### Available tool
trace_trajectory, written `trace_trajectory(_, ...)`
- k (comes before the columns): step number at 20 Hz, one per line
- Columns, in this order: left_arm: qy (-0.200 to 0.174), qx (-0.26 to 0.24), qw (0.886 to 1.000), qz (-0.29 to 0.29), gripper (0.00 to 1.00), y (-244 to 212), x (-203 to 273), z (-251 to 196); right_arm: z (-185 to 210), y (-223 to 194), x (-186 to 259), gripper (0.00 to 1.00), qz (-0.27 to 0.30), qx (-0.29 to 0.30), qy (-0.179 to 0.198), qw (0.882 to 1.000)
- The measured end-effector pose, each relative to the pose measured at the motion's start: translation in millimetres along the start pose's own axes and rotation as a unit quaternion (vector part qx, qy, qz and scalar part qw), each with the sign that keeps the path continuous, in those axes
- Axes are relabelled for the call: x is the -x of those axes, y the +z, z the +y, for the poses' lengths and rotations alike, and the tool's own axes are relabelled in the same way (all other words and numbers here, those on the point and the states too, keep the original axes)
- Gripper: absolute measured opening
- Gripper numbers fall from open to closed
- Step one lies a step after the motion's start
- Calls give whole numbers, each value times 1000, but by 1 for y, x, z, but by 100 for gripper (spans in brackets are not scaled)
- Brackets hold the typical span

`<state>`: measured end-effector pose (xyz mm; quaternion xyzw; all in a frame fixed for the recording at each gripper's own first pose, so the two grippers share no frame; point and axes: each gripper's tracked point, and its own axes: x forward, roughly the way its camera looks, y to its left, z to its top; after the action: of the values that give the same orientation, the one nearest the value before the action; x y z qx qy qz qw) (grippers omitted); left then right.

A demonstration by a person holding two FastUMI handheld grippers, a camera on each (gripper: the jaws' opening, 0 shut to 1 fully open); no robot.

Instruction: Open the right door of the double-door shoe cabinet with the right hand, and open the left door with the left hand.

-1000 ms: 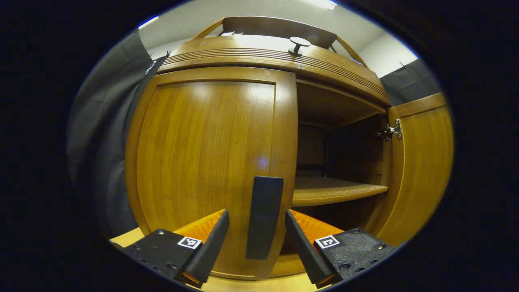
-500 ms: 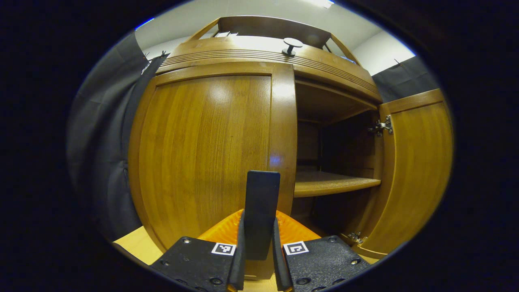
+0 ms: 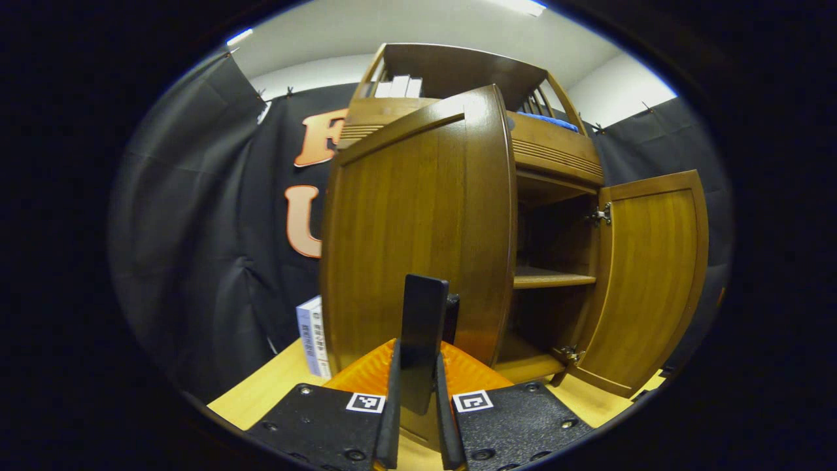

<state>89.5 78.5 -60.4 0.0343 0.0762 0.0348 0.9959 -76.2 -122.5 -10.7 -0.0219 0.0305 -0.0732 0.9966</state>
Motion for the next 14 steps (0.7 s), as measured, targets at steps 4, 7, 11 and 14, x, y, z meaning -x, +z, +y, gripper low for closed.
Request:
trace_trajectory(4,45,-9,999,-13,15,6,20,44,13,14,-20,82,-7,15,22,1000)
trace_trajectory(7,75,-3,997,-17,4,9,32,95,23,22,-22,93,-17,-1,31,999)
trace_trajectory(11,17,41,999,-26,4,11,35,121,33,24,-27,92,-16,-14,32,999)
trace_trajectory(14,-22,19,999,-29,3,12,31,134,38,24,-36,93,-14,-20,33,999)
